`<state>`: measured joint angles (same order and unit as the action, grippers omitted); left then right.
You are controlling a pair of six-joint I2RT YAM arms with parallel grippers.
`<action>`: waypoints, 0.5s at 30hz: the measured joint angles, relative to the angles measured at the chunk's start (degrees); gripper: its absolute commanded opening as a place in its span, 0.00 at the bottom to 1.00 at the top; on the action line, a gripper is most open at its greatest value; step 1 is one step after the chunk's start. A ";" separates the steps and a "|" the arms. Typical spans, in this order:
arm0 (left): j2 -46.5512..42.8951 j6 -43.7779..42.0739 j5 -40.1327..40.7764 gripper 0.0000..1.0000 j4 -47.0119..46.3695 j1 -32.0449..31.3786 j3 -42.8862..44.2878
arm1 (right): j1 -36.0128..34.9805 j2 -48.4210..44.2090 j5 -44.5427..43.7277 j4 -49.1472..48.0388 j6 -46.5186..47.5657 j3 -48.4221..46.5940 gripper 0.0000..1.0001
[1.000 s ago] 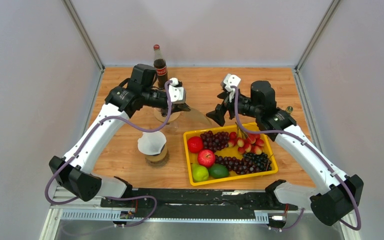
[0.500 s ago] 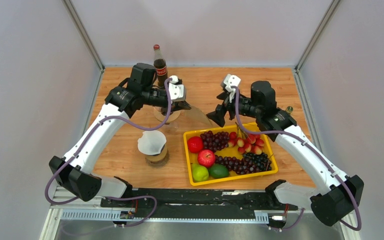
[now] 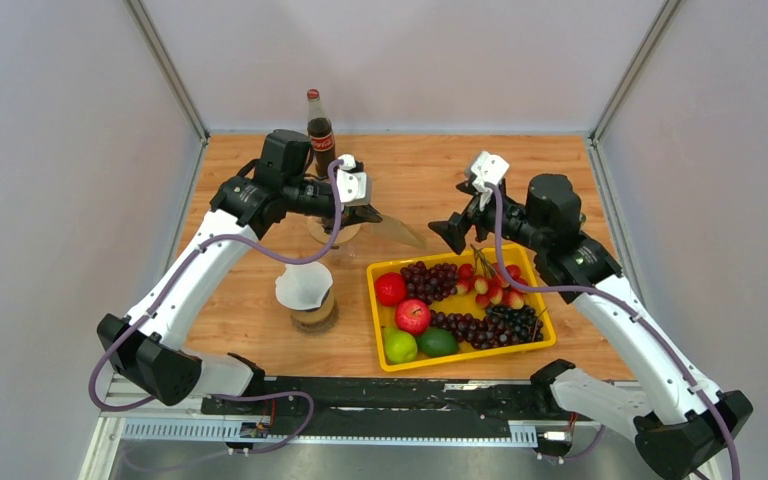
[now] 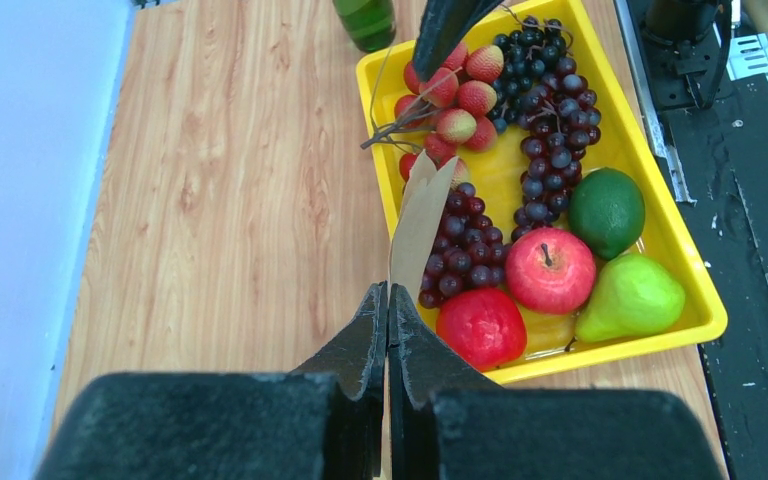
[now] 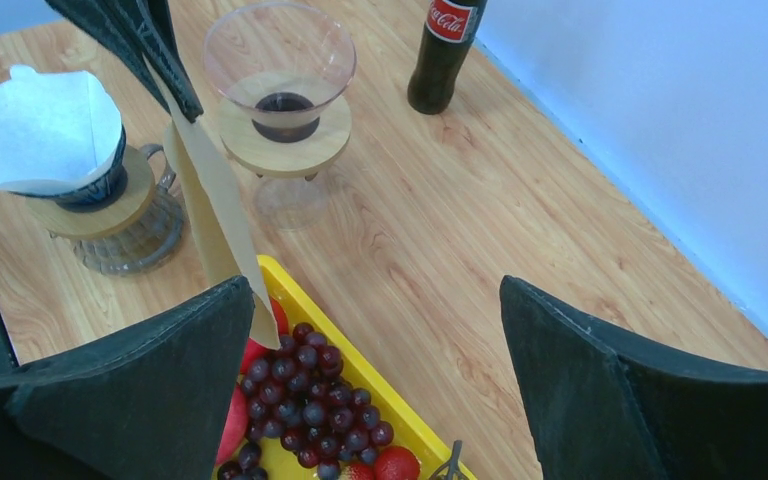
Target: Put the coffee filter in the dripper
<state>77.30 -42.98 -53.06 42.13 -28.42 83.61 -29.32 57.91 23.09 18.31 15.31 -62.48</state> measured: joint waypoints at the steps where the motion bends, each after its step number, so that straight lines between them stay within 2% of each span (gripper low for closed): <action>1: -0.04 0.00 0.00 0.00 0.00 0.00 0.00 | 0.00 -0.39 -0.02 0.28 0.68 0.26 1.00; 15: -0.04 0.02 0.00 0.00 0.00 0.00 0.00 | -0.07 5.16 3.56 5.27 4.70 0.61 1.00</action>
<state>77.25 -42.96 -53.06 42.13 -28.42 83.61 -29.39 63.07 26.65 23.57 20.01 -61.87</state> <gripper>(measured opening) 0.007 0.997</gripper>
